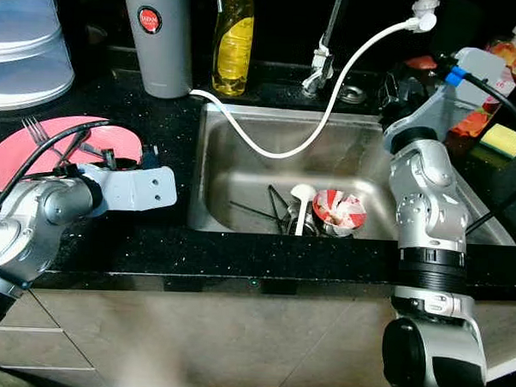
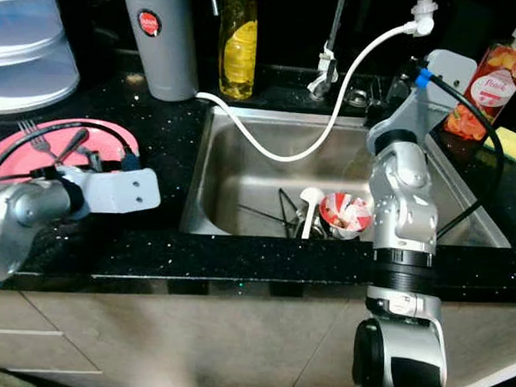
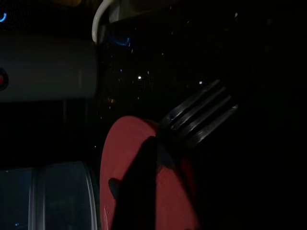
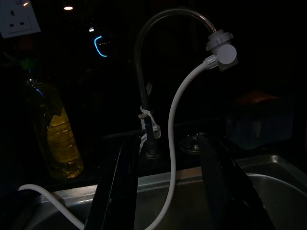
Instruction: Kitchen organization
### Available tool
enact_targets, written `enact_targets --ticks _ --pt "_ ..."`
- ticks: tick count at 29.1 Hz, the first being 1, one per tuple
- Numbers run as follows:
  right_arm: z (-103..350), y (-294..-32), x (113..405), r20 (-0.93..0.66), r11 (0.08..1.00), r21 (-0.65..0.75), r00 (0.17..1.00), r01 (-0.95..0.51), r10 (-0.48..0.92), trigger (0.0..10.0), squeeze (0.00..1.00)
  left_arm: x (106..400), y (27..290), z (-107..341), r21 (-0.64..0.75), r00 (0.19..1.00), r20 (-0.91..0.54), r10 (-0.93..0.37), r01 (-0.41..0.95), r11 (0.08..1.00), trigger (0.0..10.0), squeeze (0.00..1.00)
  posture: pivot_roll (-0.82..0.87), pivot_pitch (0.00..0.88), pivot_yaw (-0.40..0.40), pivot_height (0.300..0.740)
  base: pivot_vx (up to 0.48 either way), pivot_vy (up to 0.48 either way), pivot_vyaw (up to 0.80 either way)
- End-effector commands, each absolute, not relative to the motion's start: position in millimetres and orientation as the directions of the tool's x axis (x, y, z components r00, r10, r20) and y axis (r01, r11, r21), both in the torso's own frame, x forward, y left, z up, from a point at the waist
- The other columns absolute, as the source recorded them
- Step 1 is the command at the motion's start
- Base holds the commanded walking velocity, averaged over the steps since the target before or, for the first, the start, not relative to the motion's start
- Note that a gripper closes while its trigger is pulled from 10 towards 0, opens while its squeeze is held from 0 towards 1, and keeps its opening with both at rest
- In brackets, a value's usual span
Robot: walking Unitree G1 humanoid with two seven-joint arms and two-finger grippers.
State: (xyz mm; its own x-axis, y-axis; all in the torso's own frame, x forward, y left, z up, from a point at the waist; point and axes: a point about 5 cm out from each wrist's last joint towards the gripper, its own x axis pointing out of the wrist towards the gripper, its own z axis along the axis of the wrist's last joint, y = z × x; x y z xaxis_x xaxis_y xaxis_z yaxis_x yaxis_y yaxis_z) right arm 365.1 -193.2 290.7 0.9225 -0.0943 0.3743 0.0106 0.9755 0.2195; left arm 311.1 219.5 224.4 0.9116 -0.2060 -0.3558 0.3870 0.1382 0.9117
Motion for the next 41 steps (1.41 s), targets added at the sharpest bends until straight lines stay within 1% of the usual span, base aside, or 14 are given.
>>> enact_targets --ticks 1,9,10,17,18,22,25,27,31,32,35,37,39,41 --pt "290.9 -193.4 366.4 0.373 0.974 0.225 0.923 0.009 -0.095 10.0 0.0 314.5 215.1 223.2 0.916 0.914 -0.343 -0.218 0.377 0.137 0.0 0.0 0.26 0.0 -0.059 0.74 0.0 0.0 0.0" --pt "291.0 -193.3 366.5 0.373 0.974 0.226 0.923 0.009 -0.095 10.0 0.0 319.8 210.8 238.9 0.949 0.943 -0.244 -0.227 0.281 0.145 0.0 0.0 0.26 0.0 -0.059 0.74 0.0 0.0 0.0" --pt "291.1 -193.5 366.4 0.373 0.974 0.226 0.923 0.01 -0.096 10.0 0.0 322.0 206.5 249.6 0.96 0.953 -0.177 -0.244 0.222 0.169 10.0 0.0 0.27 0.0 -0.058 0.74 0.0 0.0 0.0" --pt "291.1 -193.3 366.6 0.374 0.974 0.227 0.923 0.009 -0.096 10.0 0.0 328.3 203.5 288.5 0.97 0.966 0.091 -0.243 -0.03 0.243 10.0 0.0 0.27 0.0 -0.058 0.74 0.0 0.0 0.0" --pt "291.4 -193.0 366.9 0.374 0.974 0.227 0.922 0.007 -0.094 10.0 0.0 329.2 208.0 305.5 0.952 0.957 0.199 -0.21 -0.139 0.271 10.0 0.0 0.27 0.0 -0.06 0.74 0.0 0.0 0.0" --pt "291.7 -192.6 367.1 0.375 0.974 0.226 0.922 0.006 -0.092 10.0 0.0 328.8 211.4 317.2 0.932 0.945 0.27 -0.186 -0.208 0.297 10.0 0.0 0.27 0.0 -0.06 0.74 0.0 0.0 0.0" --pt "292.2 -191.6 367.5 0.376 0.975 0.224 0.922 0.001 -0.088 10.0 0.0 326.9 214.4 332.8 0.855 0.922 0.356 -0.151 -0.256 0.452 10.0 0.0 0.27 0.0 -0.064 0.74 0.0 0.0 0.0" --pt "292.2 -191.6 367.5 0.376 0.975 0.224 0.922 0.001 -0.088 10.0 0.0 326.9 214.4 332.8 0.855 0.922 0.356 -0.151 -0.256 0.452 10.0 0.0 0.27 0.0 -0.064 0.74 0.0 0.0 0.0" --pt "294.3 -190.9 367.4 0.386 0.975 0.221 0.919 -0.005 -0.083 10.0 0.0 331.2 224.0 339.4 0.617 0.933 0.356 -0.049 -0.196 0.762 10.0 0.0 0.27 0.0 -0.065 0.74 0.0 0.0 0.0" --pt "294.3 -190.9 367.4 0.386 0.975 0.221 0.919 -0.005 -0.083 10.0 0.0 331.2 224.0 339.4 0.617 0.933 0.356 -0.049 -0.196 0.762 10.0 0.0 0.27 0.0 -0.065 0.74 0.0 0.0 0.0" --pt "295.0 -190.7 366.5 0.392 0.975 0.221 0.916 -0.008 -0.081 10.0 0.0 334.7 230.1 346.4 0.303 0.934 0.356 -0.014 -0.102 0.947 10.0 0.0 0.27 0.0 -0.061 0.74 0.0 0.0 0.0" --pt "294.7 -191.2 366.0 0.393 0.975 0.221 0.916 -0.008 -0.082 10.0 0.0 337.1 240.1 354.1 0.08 0.927 0.373 0.036 -0.071 0.994 10.0 0.0 0.27 0.0 -0.061 0.74 0.0 0.0 0.0" --pt "294.8 -191.3 365.9 0.393 0.975 0.221 0.916 -0.008 -0.082 10.0 0.0 337.5 241.7 355.1 0.047 0.926 0.374 0.044 -0.067 0.997 10.0 0.0 0.27 0.0 -0.061 0.74 0.0 0.0 0.0" --pt "295.3 -192.0 365.5 0.395 0.975 0.221 0.915 -0.007 -0.083 10.0 0.0 339.3 250.7 356.1 -0.135 0.931 0.355 0.081 -0.034 0.99 10.0 0.0 0.26 0.0 -0.058 0.74 0.0 0.0 0.0"
